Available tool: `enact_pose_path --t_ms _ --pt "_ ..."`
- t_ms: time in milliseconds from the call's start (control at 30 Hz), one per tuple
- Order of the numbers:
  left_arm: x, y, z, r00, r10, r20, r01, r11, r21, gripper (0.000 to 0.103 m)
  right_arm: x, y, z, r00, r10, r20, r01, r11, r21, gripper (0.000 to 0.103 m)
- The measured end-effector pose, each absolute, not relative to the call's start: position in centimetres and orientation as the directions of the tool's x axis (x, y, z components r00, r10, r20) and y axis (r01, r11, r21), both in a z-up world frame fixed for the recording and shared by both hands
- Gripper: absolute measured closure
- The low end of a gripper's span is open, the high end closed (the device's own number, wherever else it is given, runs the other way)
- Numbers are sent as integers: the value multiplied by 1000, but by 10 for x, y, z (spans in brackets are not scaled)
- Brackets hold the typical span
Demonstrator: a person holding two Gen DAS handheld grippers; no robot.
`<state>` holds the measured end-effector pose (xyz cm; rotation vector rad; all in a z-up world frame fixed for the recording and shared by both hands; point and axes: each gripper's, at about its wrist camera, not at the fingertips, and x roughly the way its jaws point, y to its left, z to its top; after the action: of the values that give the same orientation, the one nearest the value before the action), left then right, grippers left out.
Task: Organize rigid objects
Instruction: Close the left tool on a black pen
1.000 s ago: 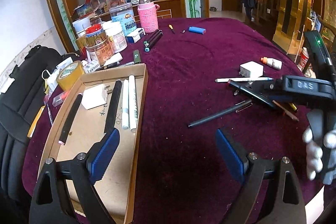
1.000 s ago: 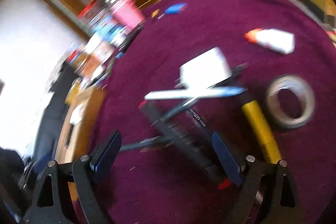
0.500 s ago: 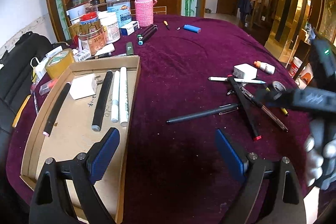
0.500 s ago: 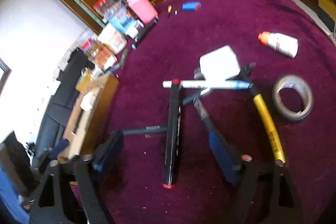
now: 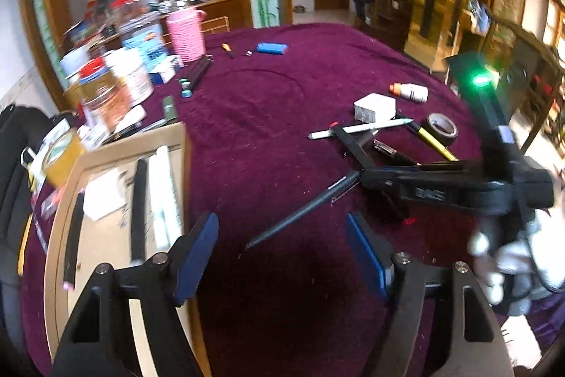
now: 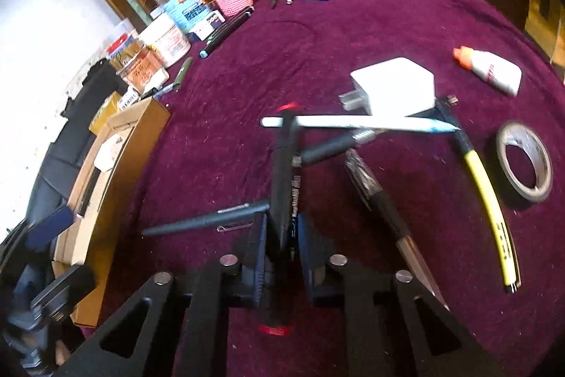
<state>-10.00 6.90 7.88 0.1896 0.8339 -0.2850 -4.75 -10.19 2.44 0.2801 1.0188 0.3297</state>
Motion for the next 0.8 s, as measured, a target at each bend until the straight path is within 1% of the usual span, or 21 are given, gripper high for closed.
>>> enact_pose_path --t_ms 133,267,333,367,400,433,467,500,533,667,733,800 --pt "-73 48 56 563 -172 -808 376 924 66 30 -62 -118 24 469 419 -778 -129 903 409 85" --pt "-53 18 25 500 -111 -859 470 868 161 29 -71 -126 25 456 420 -784 -139 904 404 85" --pt "-49 13 22 509 -121 -852 492 853 173 29 -72 -129 24 450 433 -781 -137 898 419 85" --pt "-48 14 22 501 -129 -856 495 853 162 34 -71 -130 23 448 439 -778 -138 894 425 85" --pt "-47 17 24 479 -158 -864 500 858 120 42 -70 -130 23 449 445 -775 -140 892 431 85" --pt "-47 20 25 440 -215 -872 510 859 46 64 -70 -130 23 450 444 -775 -142 892 429 85" --pt "-51 24 28 427 -244 -871 513 858 10 76 -69 -129 23 451 442 -775 -146 893 425 85" --pt "-53 24 28 437 -233 -869 513 858 28 82 -68 -126 25 456 436 -775 -154 897 414 84" --pt "-57 26 30 439 -237 -867 514 857 26 92 -67 -124 26 462 429 -776 -158 901 404 84" --pt "-64 38 35 433 -271 -860 471 881 -40 94 -58 -111 30 478 397 -784 -168 917 362 84" --pt "-63 47 37 436 -292 -851 440 894 -81 94 -51 -99 25 465 369 -805 -171 929 327 83" --pt "-69 57 40 441 -328 -835 413 901 -136 94 -52 -90 25 499 326 -803 -193 945 263 85"
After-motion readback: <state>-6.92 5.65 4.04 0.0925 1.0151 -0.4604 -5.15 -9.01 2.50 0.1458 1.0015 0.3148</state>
